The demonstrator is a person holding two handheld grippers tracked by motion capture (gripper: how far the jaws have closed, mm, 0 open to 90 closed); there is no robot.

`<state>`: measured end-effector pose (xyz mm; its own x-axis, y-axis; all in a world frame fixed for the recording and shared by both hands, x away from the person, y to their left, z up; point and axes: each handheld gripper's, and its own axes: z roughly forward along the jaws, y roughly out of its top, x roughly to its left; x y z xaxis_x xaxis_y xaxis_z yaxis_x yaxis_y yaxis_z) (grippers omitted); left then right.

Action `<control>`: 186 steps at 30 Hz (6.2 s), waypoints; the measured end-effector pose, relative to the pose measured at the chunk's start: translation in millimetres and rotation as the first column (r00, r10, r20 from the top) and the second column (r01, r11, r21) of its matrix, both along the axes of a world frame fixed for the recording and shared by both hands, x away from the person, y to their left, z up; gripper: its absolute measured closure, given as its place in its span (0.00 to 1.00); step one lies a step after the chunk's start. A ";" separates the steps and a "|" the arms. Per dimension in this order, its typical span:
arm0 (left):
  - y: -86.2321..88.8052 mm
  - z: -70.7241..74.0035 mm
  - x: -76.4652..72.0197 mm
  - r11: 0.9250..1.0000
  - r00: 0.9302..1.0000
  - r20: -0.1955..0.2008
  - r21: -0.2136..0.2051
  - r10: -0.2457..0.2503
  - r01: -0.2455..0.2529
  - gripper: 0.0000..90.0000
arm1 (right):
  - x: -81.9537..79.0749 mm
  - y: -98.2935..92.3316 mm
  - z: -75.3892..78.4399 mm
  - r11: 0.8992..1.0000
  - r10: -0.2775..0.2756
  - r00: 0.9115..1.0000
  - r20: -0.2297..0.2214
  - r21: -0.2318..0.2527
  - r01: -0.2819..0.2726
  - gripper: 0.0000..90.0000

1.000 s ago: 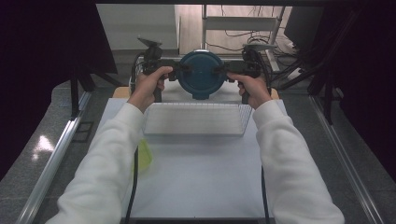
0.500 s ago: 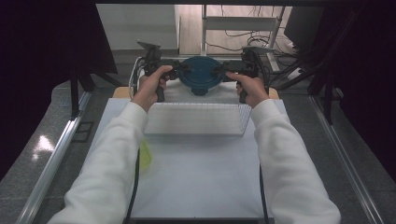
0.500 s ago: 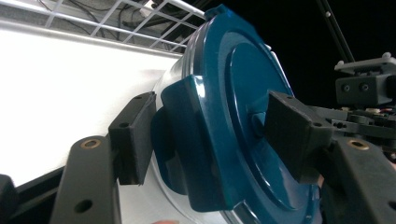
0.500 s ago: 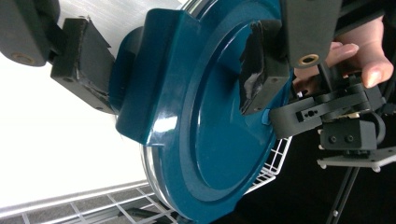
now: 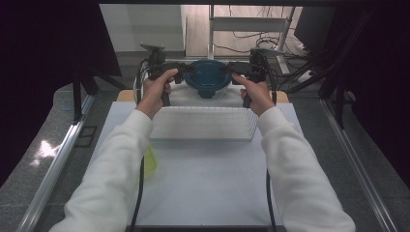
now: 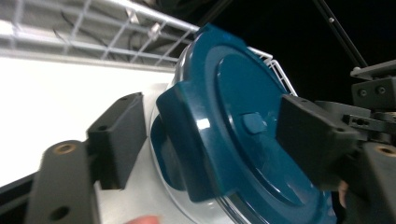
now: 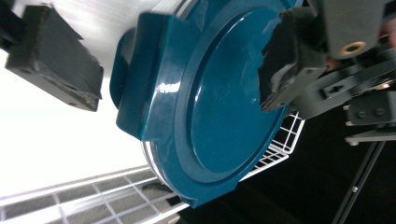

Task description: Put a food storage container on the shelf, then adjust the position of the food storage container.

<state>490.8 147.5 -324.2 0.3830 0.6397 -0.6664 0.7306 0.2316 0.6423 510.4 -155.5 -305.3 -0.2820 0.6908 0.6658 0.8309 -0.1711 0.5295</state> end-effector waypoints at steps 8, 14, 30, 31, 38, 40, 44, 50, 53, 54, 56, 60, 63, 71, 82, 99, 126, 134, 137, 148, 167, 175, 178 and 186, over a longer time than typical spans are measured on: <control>1.8 17.5 -45.8 0.995 0.989 0.146 0.099 -0.029 0.014 0.28 | -37.6 1.6 16.1 0.988 0.013 0.981 0.195 -0.155 0.018 0.08; 2.5 11.4 -79.9 0.987 0.982 0.173 0.152 -0.081 0.054 0.27 | -71.8 -8.3 16.3 0.979 0.081 0.952 0.294 -0.203 -0.021 0.10; 14.9 -18.0 -182.8 0.972 0.969 0.217 0.225 -0.118 0.068 0.27 | -154.7 -44.8 -8.6 0.958 0.236 0.877 0.418 -0.250 -0.139 0.23; 14.7 -20.8 -187.9 0.971 0.968 0.219 0.225 -0.125 0.075 0.27 | -158.2 -47.5 -13.7 0.957 0.243 0.876 0.418 -0.250 -0.146 0.23; 11.8 -44.3 -222.9 0.953 0.965 0.221 0.294 -0.143 0.074 0.28 | -183.0 -60.4 -47.9 0.946 0.269 0.884 0.383 -0.278 -0.167 0.26; 10.9 -54.5 -231.6 0.946 0.966 0.207 0.311 -0.155 0.085 0.28 | -189.7 -60.6 -54.0 0.938 0.283 0.881 0.380 -0.301 -0.172 0.26; 8.3 -78.2 -246.5 0.931 0.971 0.168 0.350 -0.170 0.103 0.28 | -205.2 -59.3 -66.5 0.928 0.306 0.881 0.360 -0.318 -0.192 0.26; 6.4 -108.2 -260.8 0.928 0.981 0.110 0.356 -0.159 0.110 0.30 | -221.3 -57.5 -92.7 0.914 0.339 0.878 0.337 -0.337 -0.224 0.28; 0.9 -122.4 -264.0 0.910 0.983 0.080 0.397 -0.165 0.120 0.30 | -222.7 -56.5 -112.4 0.899 0.361 0.885 0.294 -0.363 -0.246 0.28; 0.6 -125.2 -264.6 0.910 0.983 0.072 0.395 -0.171 0.130 0.30 | -223.3 -56.3 -117.8 0.894 0.366 0.887 0.281 -0.369 -0.253 0.28; 0.9 -128.6 -266.7 0.904 0.984 0.068 0.410 -0.164 0.123 0.30 | -225.6 -57.2 -124.3 0.890 0.371 0.890 0.265 -0.376 -0.259 0.28; 3.9 -132.1 -269.5 0.898 0.985 0.064 0.424 -0.160 0.118 0.32 | -228.6 -59.1 -129.8 0.893 0.365 0.894 0.259 -0.370 -0.257 0.29; 5.2 -133.6 -268.5 0.896 0.987 0.062 0.431 -0.151 0.110 0.32 | -227.5 -59.4 -131.6 0.892 0.362 0.895 0.260 -0.377 -0.251 0.29; 8.3 -128.3 -269.2 0.894 0.987 0.073 0.438 -0.143 0.097 0.31 | -229.5 -58.8 -131.8 0.889 0.366 0.894 0.259 -0.382 -0.253 0.29; 33.4 -109.7 -268.5 0.885 0.989 0.098 0.462 -0.109 0.052 0.31 | -225.4 -60.5 -138.9 0.878 0.379 0.895 0.234 -0.397 -0.268 0.29; 108.8 -91.8 -204.6 0.834 0.998 0.067 0.551 -0.001 -0.037 0.42 | -223.0 -62.1 -147.9 0.870 0.371 0.908 0.193 -0.414 -0.267 0.29; 113.7 -146.3 -117.6 0.696 0.987 -0.162 0.710 0.014 0.107 1.00 | -220.9 -66.7 -155.1 0.870 0.350 0.921 0.172 -0.425 -0.251 0.29; 113.1 -154.2 -119.4 0.706 0.983 -0.173 0.687 -0.069 0.170 1.00 | -220.2 -68.4 -156.1 0.872 0.339 0.926 0.168 -0.425 -0.243 0.29; 109.6 -155.0 -120.0 0.687 0.981 -0.168 0.702 -0.098 0.189 1.00 | -220.4 -67.7 -156.6 0.873 0.339 0.926 0.166 -0.422 -0.244 0.29; 94.2 -152.4 -123.4 0.644 0.966 -0.169 0.720 -0.197 0.258 1.00 | -219.3 -69.3 -158.7 0.872 0.335 0.928 0.162 -0.426 -0.240 0.29; 56.6 -150.2 -137.1 0.584 0.937 -0.146 0.748 -0.318 0.315 1.00 | -219.2 -69.1 -160.4 0.869 0.339 0.928 0.156 -0.430 -0.246 0.28; 95.3 -131.1 -151.1 0.655 0.982 -0.110 0.733 -0.153 0.184 1.00 | -219.7 -70.1 -159.8 0.870 0.335 0.928 0.161 -0.431 -0.239 0.28; 112.9 -127.2 -162.5 0.673 0.990 -0.107 0.725 -0.095 0.143 1.00 | -219.7 -70.2 -160.0 0.870 0.335 0.929 0.158 -0.430 -0.240 0.28; 161.2 -143.2 -197.4 0.694 0.988 -0.152 0.715 0.028 0.090 1.00 | -219.9 -70.2 -159.5 0.872 0.330 0.930 0.160 -0.430 -0.235 0.28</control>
<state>293.5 308.7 -467.5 0.3527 0.9341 -0.0561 0.8231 -0.2812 0.4934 290.4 -225.7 -464.8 -0.6119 0.7507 0.2491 0.6644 0.3170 0.6768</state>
